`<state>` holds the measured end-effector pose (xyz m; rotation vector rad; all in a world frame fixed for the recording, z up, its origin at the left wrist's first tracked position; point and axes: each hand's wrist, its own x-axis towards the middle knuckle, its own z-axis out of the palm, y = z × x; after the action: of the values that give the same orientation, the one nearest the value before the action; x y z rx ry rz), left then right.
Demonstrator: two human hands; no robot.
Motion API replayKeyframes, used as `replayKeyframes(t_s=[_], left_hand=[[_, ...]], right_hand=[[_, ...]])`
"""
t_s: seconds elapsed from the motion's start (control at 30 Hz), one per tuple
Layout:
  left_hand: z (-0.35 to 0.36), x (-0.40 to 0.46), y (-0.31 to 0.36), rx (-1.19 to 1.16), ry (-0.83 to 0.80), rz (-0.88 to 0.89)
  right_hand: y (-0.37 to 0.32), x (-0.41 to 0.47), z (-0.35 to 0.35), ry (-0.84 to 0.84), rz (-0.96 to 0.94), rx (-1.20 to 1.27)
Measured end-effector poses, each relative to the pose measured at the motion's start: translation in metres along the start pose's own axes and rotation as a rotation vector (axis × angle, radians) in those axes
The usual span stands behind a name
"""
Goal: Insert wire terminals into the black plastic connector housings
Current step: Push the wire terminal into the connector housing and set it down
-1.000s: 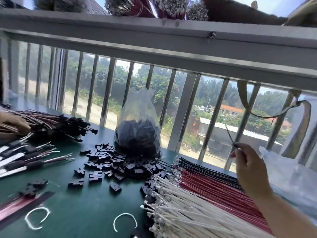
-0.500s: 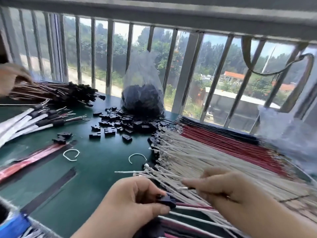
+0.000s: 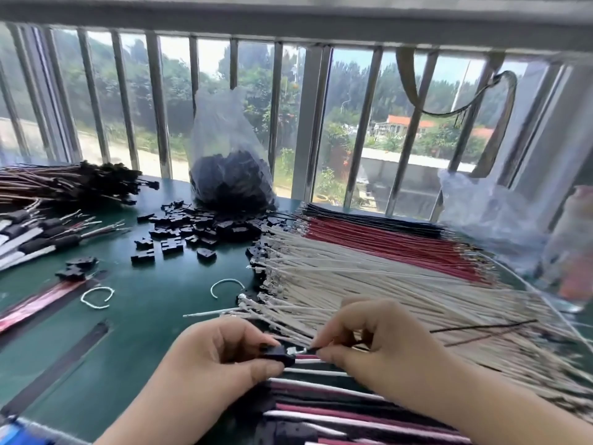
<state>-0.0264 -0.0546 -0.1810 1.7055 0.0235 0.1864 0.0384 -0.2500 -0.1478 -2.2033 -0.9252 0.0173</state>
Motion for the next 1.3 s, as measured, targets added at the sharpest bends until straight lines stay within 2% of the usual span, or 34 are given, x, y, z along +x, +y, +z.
replayKeyframes(t_s=[0.53,0.63,0.73,0.83,1.0,1.17,1.3], left_hand=[[0.001,0.0,-0.005,0.257,0.012,0.051],[0.0,-0.001,-0.004,0.241,-0.005,0.06],[-0.002,-0.002,-0.001,0.195,-0.052,0.056],[-0.002,-0.003,-0.001,0.155,-0.098,0.073],[0.0,0.0,-0.006,0.135,-0.032,0.095],[0.0,0.0,-0.006,0.18,-0.03,0.108],[0.001,0.001,-0.007,0.175,-0.013,0.097]], right_hand=[[-0.007,0.004,0.0,-0.091,0.232,0.065],[-0.009,0.001,0.001,-0.064,0.183,0.044],[-0.009,-0.002,0.0,-0.015,0.027,-0.002],[-0.01,-0.004,-0.001,-0.049,-0.091,0.016],[-0.006,-0.001,0.003,-0.095,-0.058,0.11],[0.003,0.001,-0.002,-0.094,0.004,-0.01],[0.003,-0.001,0.005,-0.031,-0.129,-0.124]])
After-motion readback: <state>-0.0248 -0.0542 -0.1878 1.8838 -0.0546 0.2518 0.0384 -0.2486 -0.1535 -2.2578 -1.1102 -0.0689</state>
